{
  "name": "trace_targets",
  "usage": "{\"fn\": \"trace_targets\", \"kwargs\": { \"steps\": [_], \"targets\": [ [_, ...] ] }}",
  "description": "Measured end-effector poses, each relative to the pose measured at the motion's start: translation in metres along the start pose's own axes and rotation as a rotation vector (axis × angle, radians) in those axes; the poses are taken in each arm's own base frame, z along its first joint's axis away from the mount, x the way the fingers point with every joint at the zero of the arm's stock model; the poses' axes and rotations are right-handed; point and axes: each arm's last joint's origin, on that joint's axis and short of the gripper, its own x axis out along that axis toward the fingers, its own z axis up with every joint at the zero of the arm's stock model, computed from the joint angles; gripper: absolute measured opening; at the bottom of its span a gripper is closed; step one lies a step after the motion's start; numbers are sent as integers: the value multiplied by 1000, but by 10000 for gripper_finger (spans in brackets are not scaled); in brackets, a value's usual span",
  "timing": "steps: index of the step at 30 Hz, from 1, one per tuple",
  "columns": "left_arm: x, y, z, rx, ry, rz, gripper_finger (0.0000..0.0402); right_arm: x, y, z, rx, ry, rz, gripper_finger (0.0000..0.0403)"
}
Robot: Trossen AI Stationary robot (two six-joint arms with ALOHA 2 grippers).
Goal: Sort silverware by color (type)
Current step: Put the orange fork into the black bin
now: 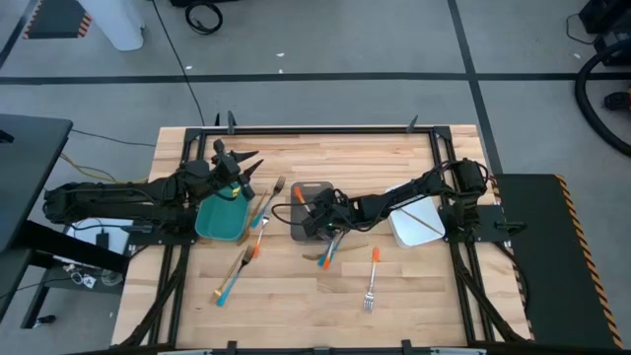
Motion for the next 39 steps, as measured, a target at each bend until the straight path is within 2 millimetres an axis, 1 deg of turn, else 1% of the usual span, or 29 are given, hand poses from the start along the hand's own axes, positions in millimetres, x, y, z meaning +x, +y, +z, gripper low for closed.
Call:
{"fn": "trace_targets", "kwargs": {
  "steps": [5,8,17,24,28,32,39],
  "targets": [
    [0,0,0,1,3,-1,130,1,-1,1,-2,10,6,111],
    [0,0,0,0,3,-1,130,0,0,1,-10,10,10,123],
    [0,0,0,0,3,-1,130,-15,4,14,-35,-48,23,126],
    [0,0,-1,-1,11,-3,130,-24,5,20,-72,-56,27,126],
    [0,-1,-3,-21,26,-17,130,-35,4,24,-122,-44,14,126],
    [0,-4,-5,-64,37,-89,130,-54,8,28,-198,-33,38,126],
    [8,-10,-7,-108,173,-170,130,-83,10,23,-365,23,43,126]
  ]
}}
